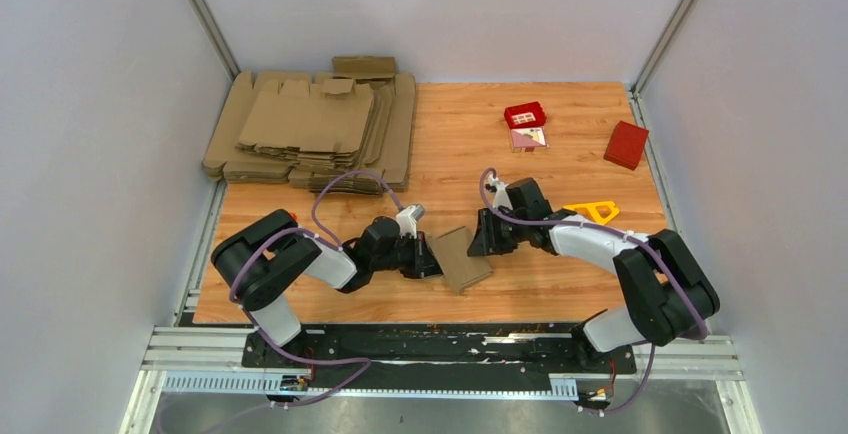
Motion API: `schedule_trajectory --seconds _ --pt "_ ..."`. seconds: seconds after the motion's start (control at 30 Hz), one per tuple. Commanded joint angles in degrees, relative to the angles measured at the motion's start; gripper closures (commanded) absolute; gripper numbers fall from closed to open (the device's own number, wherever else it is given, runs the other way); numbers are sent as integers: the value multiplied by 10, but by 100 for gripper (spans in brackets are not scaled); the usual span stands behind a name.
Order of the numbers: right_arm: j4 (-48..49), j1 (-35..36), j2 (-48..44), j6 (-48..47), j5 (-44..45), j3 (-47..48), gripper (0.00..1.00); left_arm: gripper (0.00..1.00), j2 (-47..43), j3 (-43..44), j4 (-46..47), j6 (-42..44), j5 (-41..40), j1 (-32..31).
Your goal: Fold the paper box
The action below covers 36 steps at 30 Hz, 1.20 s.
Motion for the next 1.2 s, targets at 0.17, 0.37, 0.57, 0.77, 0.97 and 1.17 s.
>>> schedule_trajectory --seconds 0.17,0.37,0.57,0.77,0.97,1.17 --pt "39 -31 -16 21 -76 -36 69 96 -6 14 137 -45 27 -11" --pt "76 -40 -3 50 -132 -46 68 96 -43 15 131 -51 25 -14" --pt "82 -40 -2 56 -144 -45 67 95 -90 14 102 -41 13 -17" --pt "56 -40 15 39 -129 -32 66 94 -120 19 67 -28 2 -18" --pt "39 -40 15 26 -108 -27 73 94 -94 21 104 -44 4 -22" --pt "-2 -39 1 8 -63 -21 74 94 -58 46 103 -38 8 -28"
